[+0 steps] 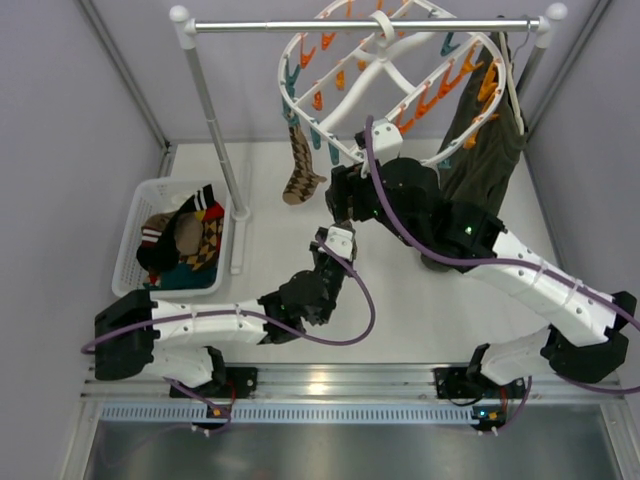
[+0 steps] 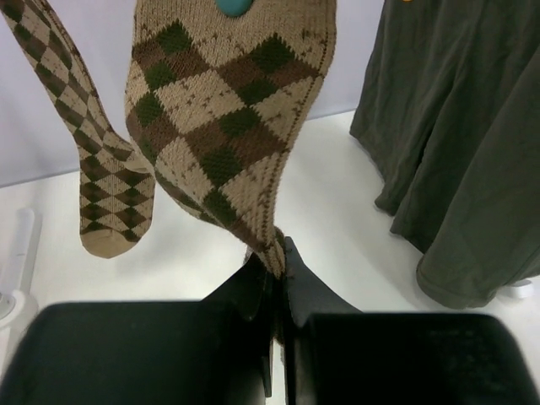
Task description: Remove the socks clipped to the hanger
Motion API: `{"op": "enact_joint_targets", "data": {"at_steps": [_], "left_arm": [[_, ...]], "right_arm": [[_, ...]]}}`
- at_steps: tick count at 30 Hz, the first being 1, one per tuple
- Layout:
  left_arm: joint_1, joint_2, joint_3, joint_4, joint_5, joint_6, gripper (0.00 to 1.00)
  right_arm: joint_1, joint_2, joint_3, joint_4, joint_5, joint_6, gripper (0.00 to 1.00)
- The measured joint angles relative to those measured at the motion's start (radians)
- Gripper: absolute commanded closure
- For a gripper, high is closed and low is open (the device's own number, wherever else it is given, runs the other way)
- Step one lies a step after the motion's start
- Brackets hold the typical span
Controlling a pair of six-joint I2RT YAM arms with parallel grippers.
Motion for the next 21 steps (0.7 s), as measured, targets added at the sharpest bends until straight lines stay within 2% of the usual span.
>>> {"op": "enact_joint_targets", "data": {"at_steps": [7, 21], "left_arm": [[0.013, -0.069, -0.059, -0.002, 0.081, -0.056, 1.0], [0.017, -0.143, -0.101, -0.007, 0.167, -0.129, 1.0]], "right_arm": [[0.0, -0.101, -0.152, 0.106, 0.008, 0.053, 0.28], [0.0, -0.161, -0.284, 0.32, 0.088, 0.115, 0.28]]}}
